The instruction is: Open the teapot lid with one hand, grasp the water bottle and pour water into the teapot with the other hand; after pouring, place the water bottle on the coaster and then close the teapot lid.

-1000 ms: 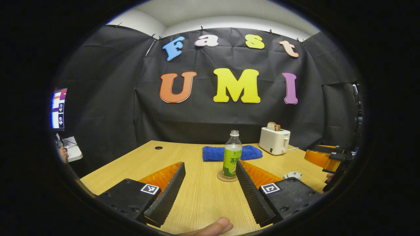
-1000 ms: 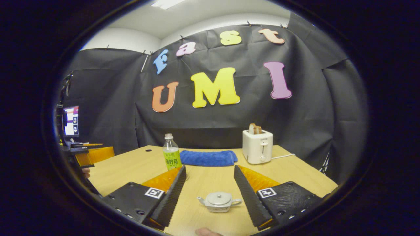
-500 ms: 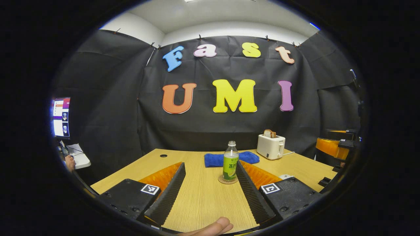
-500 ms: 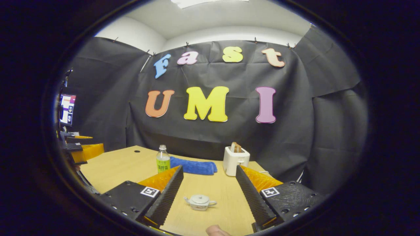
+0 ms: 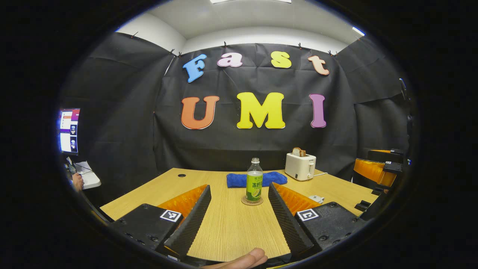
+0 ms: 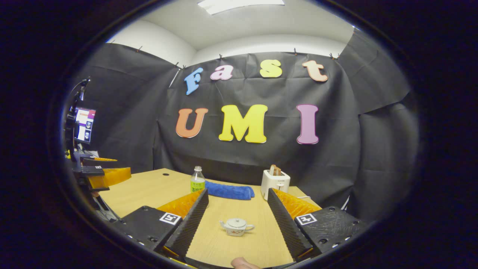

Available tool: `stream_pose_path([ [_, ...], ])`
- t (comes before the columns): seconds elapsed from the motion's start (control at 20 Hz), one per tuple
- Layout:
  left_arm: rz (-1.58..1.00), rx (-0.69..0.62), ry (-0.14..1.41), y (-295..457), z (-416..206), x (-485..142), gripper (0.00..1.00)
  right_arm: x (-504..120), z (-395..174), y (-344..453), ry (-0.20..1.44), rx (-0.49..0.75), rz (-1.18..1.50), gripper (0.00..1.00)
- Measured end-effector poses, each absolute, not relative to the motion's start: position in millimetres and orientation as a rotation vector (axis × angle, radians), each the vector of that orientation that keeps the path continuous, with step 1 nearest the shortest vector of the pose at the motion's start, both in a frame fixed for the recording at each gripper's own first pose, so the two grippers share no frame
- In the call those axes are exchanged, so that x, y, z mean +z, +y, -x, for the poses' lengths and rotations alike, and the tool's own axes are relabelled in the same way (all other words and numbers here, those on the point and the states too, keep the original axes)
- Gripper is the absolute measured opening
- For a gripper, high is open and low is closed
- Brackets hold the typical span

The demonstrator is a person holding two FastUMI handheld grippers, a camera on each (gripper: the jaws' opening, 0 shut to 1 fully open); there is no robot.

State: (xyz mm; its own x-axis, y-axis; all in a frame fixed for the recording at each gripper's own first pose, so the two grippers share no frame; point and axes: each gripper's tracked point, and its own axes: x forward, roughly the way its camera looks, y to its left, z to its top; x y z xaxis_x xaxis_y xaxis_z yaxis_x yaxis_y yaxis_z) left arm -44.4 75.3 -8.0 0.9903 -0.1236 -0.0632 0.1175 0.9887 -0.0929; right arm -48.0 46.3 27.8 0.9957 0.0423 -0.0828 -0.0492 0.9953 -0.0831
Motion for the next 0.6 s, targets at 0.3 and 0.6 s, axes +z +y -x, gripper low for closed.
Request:
stream_pose_path([
  [0.3,0.060,-0.116,0.079,74,44,-16,0.96,16,50,46,0.094,0.053,0.079,0.96],
  [0.6,0.057,-0.125,0.083,70,43,-21,0.96,6,48,34,0.119,0.033,0.055,0.95],
])
